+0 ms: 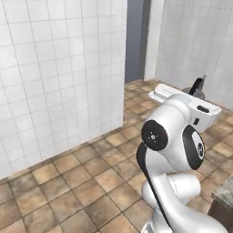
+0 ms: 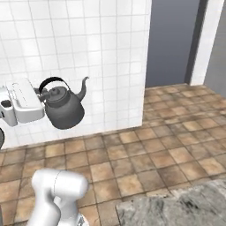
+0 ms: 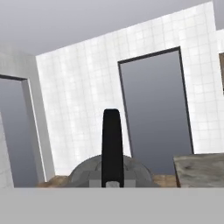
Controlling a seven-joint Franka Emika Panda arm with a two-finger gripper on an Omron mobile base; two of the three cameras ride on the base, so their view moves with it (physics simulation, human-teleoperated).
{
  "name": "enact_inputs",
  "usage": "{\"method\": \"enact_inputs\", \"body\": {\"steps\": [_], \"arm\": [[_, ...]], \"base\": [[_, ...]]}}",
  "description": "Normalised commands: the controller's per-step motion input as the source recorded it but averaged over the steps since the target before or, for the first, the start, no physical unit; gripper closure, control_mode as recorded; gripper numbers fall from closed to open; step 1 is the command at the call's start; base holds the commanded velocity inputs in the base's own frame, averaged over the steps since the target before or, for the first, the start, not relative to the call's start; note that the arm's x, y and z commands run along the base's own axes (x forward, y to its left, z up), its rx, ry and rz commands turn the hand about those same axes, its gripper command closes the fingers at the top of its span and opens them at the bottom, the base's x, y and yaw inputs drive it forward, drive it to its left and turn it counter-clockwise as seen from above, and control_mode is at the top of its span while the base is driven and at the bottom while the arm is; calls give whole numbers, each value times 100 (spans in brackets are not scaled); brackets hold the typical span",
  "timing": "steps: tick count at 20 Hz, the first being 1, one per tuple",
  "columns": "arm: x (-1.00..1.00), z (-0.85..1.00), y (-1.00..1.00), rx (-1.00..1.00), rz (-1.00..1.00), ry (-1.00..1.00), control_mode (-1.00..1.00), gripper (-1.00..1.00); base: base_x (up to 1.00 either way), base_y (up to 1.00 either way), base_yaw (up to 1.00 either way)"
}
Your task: Pick the kettle from the cabinet and place it on a stove burner. Then pick the pot from the counter and place it on another stove burner. Finally, turn both burners on.
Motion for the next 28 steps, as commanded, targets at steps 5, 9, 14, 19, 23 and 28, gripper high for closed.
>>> {"method": "enact_inputs", "body": {"steps": [5, 9, 14, 19, 23, 28], "arm": [[0, 0, 0, 0, 0, 0, 100, 100], [0, 0, 0, 0, 0, 0, 100, 100], [0, 0, 0, 0, 0, 0, 100, 100], [0, 0, 0, 0, 0, 0, 100, 100], [0, 0, 0, 0, 0, 0, 100, 100], [0, 0, 0, 0, 0, 0, 100, 100]], "base": [[-34, 4, -49], [-25, 25, -49], [-20, 39, -47], [-9, 42, -44], [-1, 44, -44], [-4, 25, -42]]}}
